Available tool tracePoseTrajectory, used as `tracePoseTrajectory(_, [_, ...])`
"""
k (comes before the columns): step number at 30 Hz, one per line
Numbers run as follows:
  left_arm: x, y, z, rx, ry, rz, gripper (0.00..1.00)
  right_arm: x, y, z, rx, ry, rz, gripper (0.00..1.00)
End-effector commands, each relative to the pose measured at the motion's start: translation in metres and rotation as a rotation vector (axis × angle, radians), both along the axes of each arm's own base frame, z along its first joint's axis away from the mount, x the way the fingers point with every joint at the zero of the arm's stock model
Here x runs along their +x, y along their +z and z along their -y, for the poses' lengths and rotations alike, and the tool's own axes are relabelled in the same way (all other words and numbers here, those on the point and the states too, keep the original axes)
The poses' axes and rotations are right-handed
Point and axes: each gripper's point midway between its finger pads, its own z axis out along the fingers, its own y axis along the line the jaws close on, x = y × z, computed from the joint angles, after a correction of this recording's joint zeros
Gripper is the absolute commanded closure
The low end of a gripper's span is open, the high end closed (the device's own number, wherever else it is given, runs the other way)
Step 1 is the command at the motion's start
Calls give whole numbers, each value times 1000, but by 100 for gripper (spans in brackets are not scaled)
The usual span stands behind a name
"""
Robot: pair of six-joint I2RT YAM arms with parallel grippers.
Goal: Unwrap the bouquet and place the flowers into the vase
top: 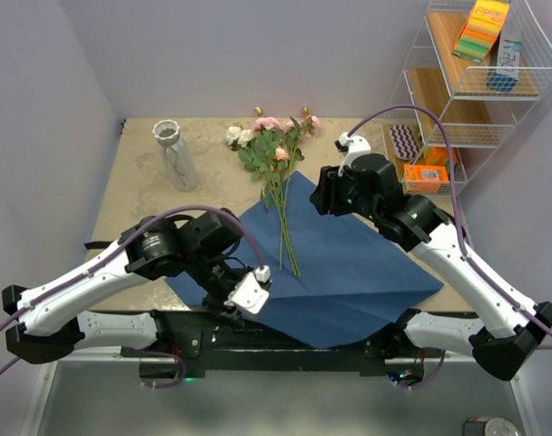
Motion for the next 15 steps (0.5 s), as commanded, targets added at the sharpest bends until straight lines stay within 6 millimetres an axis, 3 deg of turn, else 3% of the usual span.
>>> tracePoseTrajectory(1, [3, 10, -5, -34, -24, 81, 30, 7, 17, 8, -18, -50, 25, 40])
tracePoseTrajectory(3, [28, 15, 1, -53, 74, 188, 21, 5, 23, 15, -33, -70, 30, 36])
tracePoseTrajectory(4, [50, 18, 1, -44, 166, 281, 19, 2, 28, 18, -29, -73, 37, 34])
tracePoseTrajectory(7, [93, 35, 3, -51, 355, 434, 17, -5, 34, 30, -51, -94, 38, 33])
tracePoseTrajectory(10, [135, 55, -3, -85, 520, 473, 15, -14, 33, 36, -68, -86, 10, 33])
tracePoseTrajectory(12, [189, 63, -25, -100, 706, 481, 11, -26, 42, 36, -44, -50, 9, 35])
tracePoseTrajectory(15, [256, 52, -71, -60, 930, 424, 8, -45, 46, 46, -36, -35, -4, 37])
